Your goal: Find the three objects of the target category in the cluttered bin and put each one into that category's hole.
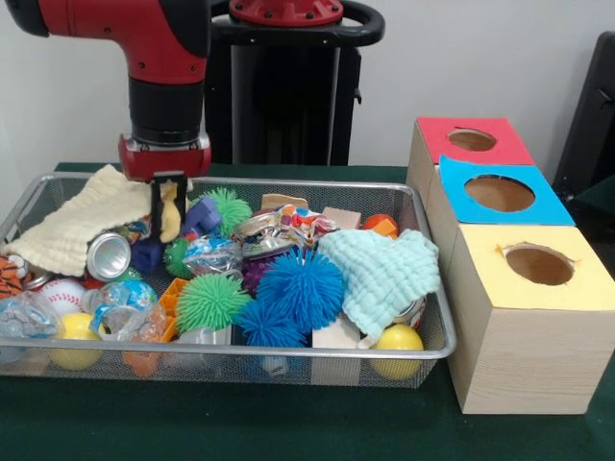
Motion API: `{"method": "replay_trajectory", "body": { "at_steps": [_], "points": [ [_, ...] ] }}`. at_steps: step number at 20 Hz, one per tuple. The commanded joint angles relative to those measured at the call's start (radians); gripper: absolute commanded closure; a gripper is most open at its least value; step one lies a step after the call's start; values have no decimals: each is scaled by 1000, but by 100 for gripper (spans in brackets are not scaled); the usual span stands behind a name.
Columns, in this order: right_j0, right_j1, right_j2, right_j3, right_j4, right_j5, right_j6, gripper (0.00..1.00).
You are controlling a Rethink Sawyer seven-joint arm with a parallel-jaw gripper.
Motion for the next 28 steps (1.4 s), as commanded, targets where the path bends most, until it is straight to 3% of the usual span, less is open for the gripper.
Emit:
{"method": "replay_trajectory", "body": {
  "at_steps": [1, 5, 18, 28],
  "points": [
    [1, -113, 54, 109, 135, 168, 15, 100],
    [29, -203, 54, 149, 223, 241, 26, 100],
    [143, -366, 29, 214, 468, 455, 91, 100],
    [267, -434, -35, 309, 589, 436, 188, 100]
  ]
}}
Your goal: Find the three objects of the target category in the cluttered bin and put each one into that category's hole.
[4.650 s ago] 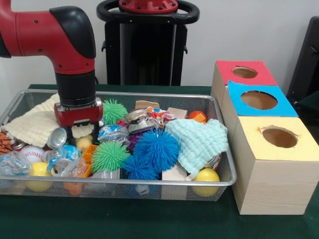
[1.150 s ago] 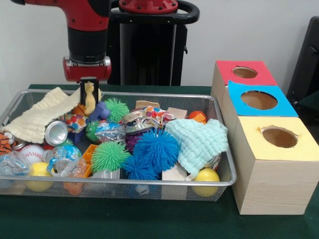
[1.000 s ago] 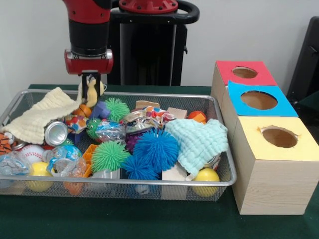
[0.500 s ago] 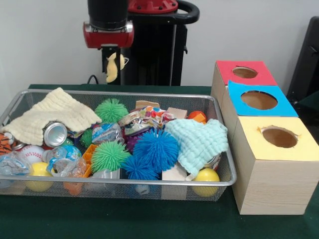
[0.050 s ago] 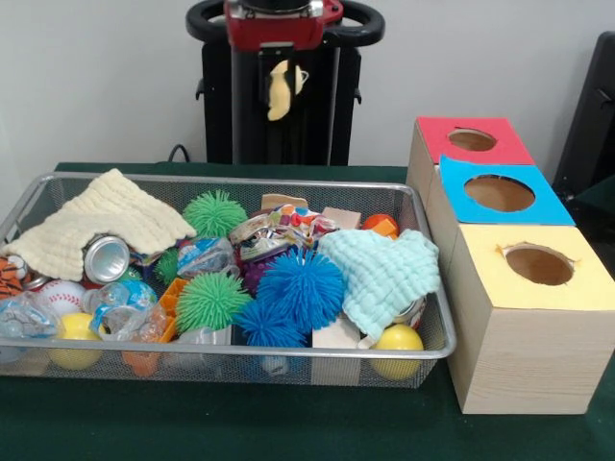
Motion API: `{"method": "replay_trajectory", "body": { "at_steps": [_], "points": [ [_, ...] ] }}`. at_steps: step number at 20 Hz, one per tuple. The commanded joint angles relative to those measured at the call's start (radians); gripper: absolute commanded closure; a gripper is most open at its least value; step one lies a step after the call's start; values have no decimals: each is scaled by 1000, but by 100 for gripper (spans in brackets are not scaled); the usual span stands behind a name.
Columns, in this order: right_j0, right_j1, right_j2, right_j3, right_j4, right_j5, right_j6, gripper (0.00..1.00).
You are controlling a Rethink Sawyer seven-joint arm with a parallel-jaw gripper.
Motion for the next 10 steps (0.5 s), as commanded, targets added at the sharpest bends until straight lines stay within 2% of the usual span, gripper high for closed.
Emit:
{"method": "replay_trajectory", "body": {
  "at_steps": [1, 10],
  "points": [
    [64, -52, -33, 110, 91, 71, 193, 100],
    [194, -38, -97, 191, 151, -47, 292, 100]
  ]
}}
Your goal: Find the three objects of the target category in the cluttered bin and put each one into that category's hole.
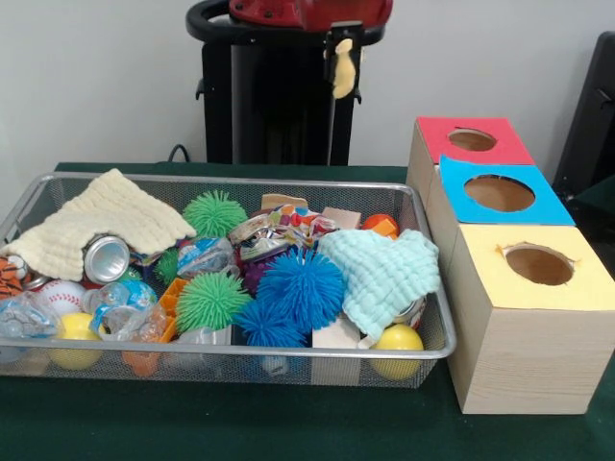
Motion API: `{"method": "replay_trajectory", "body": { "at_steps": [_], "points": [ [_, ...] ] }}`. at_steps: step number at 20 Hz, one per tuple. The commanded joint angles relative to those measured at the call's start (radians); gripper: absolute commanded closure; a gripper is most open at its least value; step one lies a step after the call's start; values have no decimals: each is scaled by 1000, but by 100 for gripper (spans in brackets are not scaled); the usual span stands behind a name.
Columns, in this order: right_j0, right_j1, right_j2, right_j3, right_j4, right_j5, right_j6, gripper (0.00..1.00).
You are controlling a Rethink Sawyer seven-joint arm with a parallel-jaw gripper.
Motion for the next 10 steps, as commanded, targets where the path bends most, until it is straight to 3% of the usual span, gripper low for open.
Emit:
{"method": "replay_trajectory", "body": {
  "at_steps": [1, 10],
  "points": [
    [84, 8, -69, 124, 78, -58, 299, 100],
    [235, 62, -141, 189, 137, -217, 412, 100]
  ]
}}
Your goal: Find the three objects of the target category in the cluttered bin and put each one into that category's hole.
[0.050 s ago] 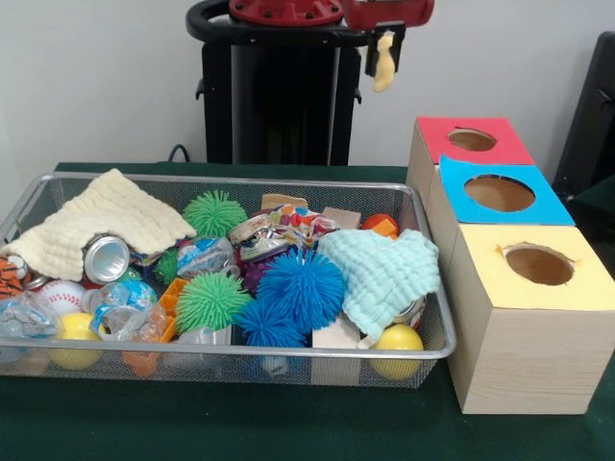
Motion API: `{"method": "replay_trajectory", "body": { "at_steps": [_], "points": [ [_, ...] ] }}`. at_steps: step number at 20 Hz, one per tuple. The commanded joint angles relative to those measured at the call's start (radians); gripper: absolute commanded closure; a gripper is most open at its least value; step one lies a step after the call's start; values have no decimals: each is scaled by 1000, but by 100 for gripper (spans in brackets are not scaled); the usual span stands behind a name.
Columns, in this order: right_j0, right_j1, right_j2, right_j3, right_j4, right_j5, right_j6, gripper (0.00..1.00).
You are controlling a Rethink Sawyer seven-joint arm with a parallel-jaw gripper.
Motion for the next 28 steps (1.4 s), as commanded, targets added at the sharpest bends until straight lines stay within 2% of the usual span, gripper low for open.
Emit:
{"method": "replay_trajectory", "body": {
  "at_steps": [1, 5, 10, 21, 28],
  "points": [
    [85, 62, -67, 103, 92, -142, 356, 100],
    [163, 79, -98, 116, 109, -184, 407, 100],
    [228, 143, -131, 117, 109, -277, 445, 100],
    [293, 232, -151, 92, 146, -377, 486, 100],
    [337, 225, -153, 77, 209, -351, 494, 100]
  ]
}}
